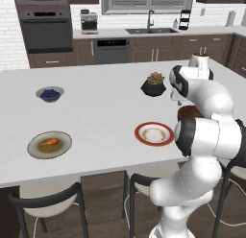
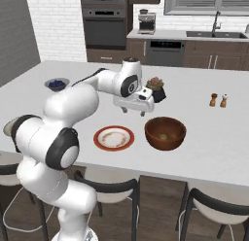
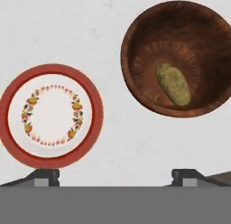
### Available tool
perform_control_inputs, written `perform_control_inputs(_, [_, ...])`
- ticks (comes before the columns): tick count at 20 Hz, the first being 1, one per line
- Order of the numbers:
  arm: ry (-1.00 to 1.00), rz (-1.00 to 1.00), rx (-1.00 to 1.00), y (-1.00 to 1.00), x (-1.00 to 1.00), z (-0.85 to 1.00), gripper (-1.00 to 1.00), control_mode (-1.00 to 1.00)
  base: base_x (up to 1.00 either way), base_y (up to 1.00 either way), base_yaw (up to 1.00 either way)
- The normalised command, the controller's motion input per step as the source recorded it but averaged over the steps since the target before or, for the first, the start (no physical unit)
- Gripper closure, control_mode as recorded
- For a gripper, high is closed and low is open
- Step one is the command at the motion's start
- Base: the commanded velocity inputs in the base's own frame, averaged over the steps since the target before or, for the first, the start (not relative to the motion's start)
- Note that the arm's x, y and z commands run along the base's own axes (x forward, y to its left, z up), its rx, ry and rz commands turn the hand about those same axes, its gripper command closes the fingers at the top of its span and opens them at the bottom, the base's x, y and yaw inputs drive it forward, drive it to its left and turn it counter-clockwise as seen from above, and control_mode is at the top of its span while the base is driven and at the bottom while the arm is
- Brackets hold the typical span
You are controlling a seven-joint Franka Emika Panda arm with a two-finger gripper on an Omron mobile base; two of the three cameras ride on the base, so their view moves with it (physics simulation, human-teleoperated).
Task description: Pick the chicken drumstick and potato from their plates and place them in the bowl. Then put the bowl in the fridge.
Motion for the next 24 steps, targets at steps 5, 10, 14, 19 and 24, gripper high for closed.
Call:
perform_control_inputs(5, [0.0,-0.05,0.03,0.93,-0.85,0.67,-1.0,-1.0,0.0,0.0,0.0])
perform_control_inputs(10, [0.0,0.01,0.0,0.77,-1.0,0.39,-1.0,-1.0,0.0,0.0,0.0])
perform_control_inputs(14, [-0.08,0.06,0.0,0.62,-1.0,0.04,-1.0,-1.0,0.0,0.0,0.0])
perform_control_inputs(19, [-0.07,0.11,0.0,0.1,-0.86,-0.09,-1.0,-1.0,0.0,0.0,0.0])
perform_control_inputs(24, [0.02,0.05,0.0,0.0,-0.19,-0.25,-1.0,-1.0,0.0,0.0,0.0])
